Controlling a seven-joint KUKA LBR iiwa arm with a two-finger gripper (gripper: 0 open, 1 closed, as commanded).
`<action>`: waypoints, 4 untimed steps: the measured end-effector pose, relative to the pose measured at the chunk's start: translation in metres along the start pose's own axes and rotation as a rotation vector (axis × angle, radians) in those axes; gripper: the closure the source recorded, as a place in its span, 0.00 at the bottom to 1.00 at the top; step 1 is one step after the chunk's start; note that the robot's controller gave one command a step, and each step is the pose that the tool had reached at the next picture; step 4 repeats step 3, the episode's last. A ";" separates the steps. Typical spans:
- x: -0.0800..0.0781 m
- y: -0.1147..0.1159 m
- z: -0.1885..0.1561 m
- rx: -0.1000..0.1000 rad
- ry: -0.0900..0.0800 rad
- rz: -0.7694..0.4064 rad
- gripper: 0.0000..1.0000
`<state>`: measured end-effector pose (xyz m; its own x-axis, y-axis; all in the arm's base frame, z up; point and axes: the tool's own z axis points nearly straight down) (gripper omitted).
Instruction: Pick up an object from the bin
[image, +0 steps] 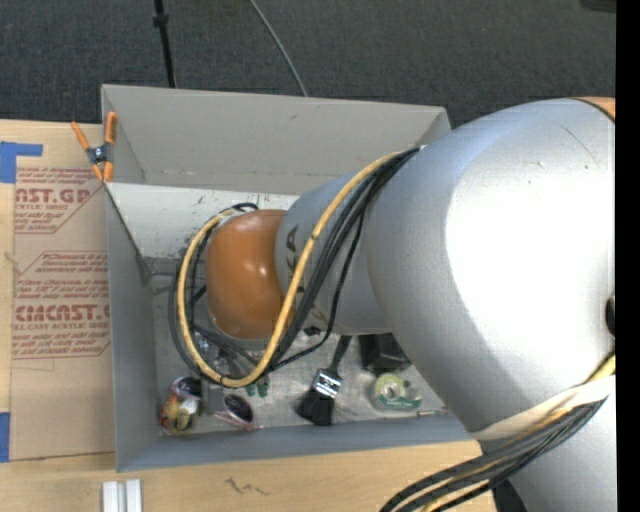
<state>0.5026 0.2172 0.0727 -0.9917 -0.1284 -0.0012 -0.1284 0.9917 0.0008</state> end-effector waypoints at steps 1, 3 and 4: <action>0.000 0.000 0.000 0.000 0.000 0.000 1.00; 0.010 0.009 -0.159 0.000 0.001 -0.037 1.00; 0.010 0.009 -0.159 0.000 0.001 -0.037 1.00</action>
Offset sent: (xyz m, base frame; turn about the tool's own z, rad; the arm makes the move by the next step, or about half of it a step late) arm 0.0118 0.0007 0.0245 -0.0372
